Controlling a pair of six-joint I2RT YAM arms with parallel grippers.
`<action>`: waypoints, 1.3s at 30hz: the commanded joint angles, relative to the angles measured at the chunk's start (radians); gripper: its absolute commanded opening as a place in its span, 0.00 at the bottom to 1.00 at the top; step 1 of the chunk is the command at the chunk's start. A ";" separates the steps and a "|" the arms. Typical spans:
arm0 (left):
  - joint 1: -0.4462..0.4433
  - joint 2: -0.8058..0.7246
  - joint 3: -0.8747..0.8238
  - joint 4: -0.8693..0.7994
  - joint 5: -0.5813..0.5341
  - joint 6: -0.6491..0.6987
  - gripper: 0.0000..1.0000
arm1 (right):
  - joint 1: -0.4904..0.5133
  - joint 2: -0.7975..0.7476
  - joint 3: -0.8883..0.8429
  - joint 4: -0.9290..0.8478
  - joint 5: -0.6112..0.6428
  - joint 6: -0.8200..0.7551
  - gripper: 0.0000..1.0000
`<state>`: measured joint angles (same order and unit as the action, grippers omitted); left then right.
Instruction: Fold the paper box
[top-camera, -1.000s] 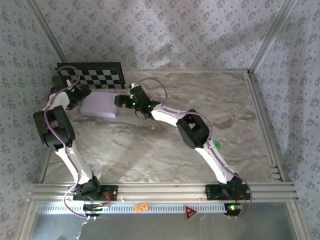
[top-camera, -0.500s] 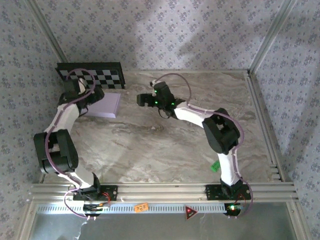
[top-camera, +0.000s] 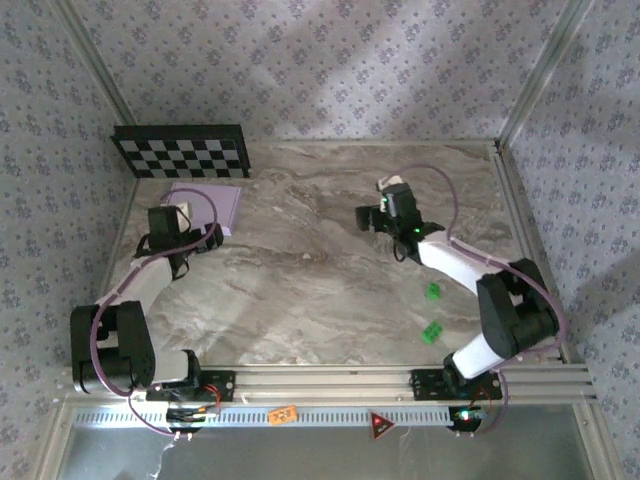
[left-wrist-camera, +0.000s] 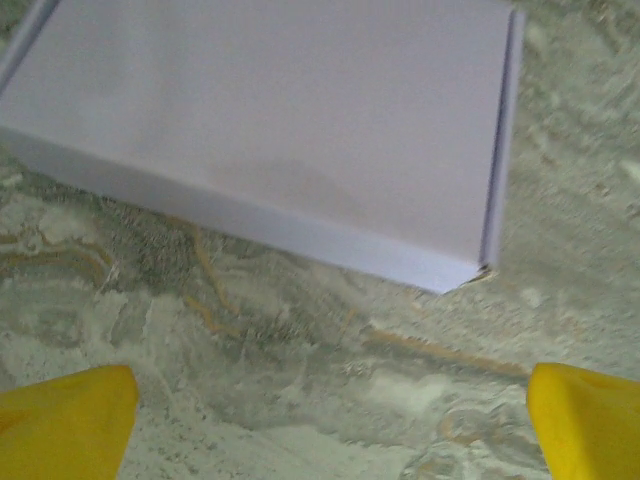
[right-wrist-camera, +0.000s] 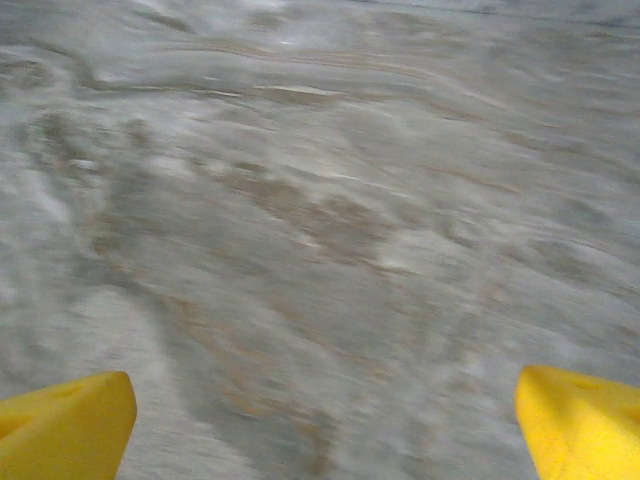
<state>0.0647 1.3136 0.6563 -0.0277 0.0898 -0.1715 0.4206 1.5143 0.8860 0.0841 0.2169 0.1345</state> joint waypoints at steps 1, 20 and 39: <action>-0.026 -0.019 -0.053 0.140 -0.045 0.059 1.00 | -0.069 -0.074 -0.113 0.028 0.074 -0.098 0.99; -0.043 0.087 -0.162 0.542 0.048 0.142 1.00 | -0.424 -0.167 -0.490 0.534 -0.128 -0.159 0.99; 0.009 0.192 -0.181 0.713 0.111 0.170 1.00 | -0.456 0.020 -0.506 0.769 -0.191 -0.157 0.99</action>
<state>0.0765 1.5024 0.4717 0.6437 0.1753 -0.0185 -0.0410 1.5318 0.3710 0.8207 0.0101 -0.0010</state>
